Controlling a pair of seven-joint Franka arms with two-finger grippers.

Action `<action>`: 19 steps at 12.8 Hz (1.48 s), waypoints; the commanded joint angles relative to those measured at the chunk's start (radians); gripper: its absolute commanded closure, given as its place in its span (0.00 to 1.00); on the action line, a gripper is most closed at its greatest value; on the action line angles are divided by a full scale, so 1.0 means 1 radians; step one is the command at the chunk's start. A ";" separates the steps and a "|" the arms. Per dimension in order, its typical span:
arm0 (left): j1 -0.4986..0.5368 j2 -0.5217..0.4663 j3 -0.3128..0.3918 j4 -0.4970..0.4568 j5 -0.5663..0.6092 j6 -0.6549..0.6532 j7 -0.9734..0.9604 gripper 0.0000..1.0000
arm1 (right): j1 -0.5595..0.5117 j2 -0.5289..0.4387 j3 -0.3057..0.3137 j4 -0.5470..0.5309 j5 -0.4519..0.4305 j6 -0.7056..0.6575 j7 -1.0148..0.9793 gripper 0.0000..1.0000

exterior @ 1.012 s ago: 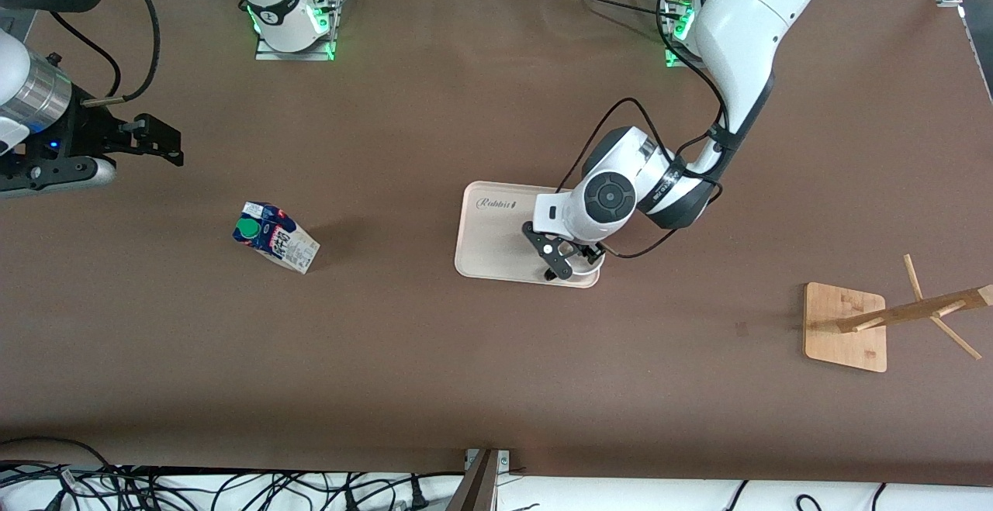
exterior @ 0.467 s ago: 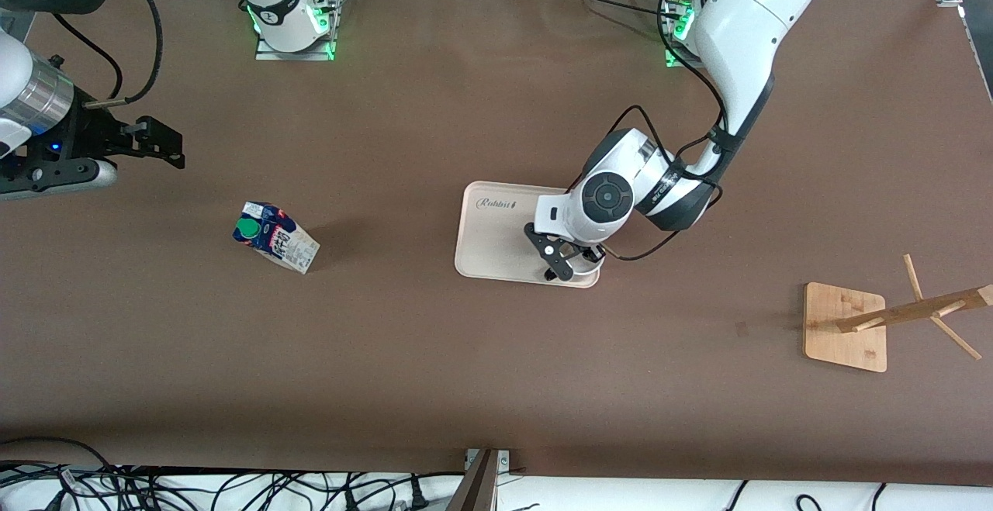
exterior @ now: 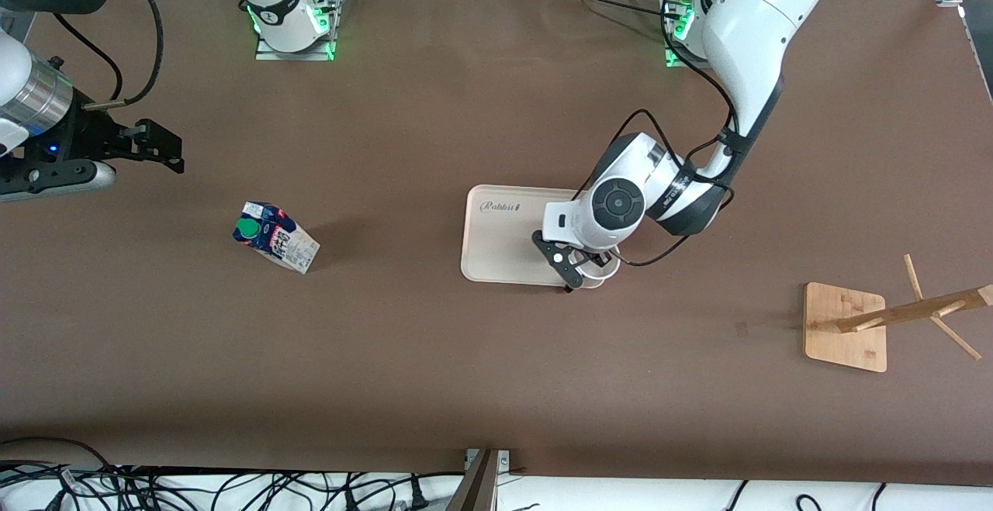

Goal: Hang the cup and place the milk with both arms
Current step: 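Grasp the white mug rim with the left gripper and lift it, then carry the mug with the left gripper toward the wooden stand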

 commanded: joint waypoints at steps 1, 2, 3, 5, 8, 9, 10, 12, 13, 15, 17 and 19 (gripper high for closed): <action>0.000 -0.007 0.007 0.200 0.003 -0.234 -0.010 1.00 | -0.004 0.011 0.002 0.013 -0.017 0.001 0.011 0.00; 0.000 -0.016 0.007 0.263 0.003 -0.309 -0.010 1.00 | -0.004 0.011 0.001 0.013 -0.017 0.001 0.011 0.00; 0.000 -0.022 0.005 0.308 0.001 -0.371 -0.015 1.00 | -0.004 0.011 0.001 0.013 -0.017 0.001 0.013 0.00; 0.001 -0.056 0.010 0.360 0.009 -0.472 -0.050 1.00 | -0.003 0.011 0.001 0.013 -0.017 0.001 0.013 0.00; -0.002 -0.193 0.137 0.299 0.019 -0.488 -0.151 1.00 | -0.003 0.011 0.001 0.013 -0.017 0.001 0.013 0.00; -0.005 -0.238 0.190 0.275 0.019 -0.485 -0.151 1.00 | -0.003 0.011 0.001 0.013 -0.018 0.001 0.013 0.00; -0.006 -0.269 0.224 0.268 0.021 -0.485 -0.153 1.00 | -0.003 0.011 0.001 0.013 -0.017 0.003 0.013 0.00; 0.004 -0.326 0.275 0.233 0.004 -0.486 -0.202 1.00 | -0.001 0.011 0.002 0.014 -0.018 0.003 0.013 0.00; 0.045 -0.361 0.278 0.201 -0.006 -0.485 -0.210 1.00 | -0.001 0.011 0.002 0.014 -0.017 0.003 0.013 0.00; 0.114 -0.398 0.290 0.155 -0.118 -0.486 -0.216 1.00 | -0.001 0.011 0.002 0.014 -0.018 0.003 0.013 0.00; 0.185 -0.400 0.301 0.146 -0.203 -0.486 -0.213 1.00 | -0.001 0.011 0.002 0.014 -0.018 0.003 0.013 0.00; 0.236 -0.393 0.310 0.140 -0.262 -0.480 -0.202 1.00 | -0.001 0.011 0.002 0.014 -0.018 0.003 0.013 0.00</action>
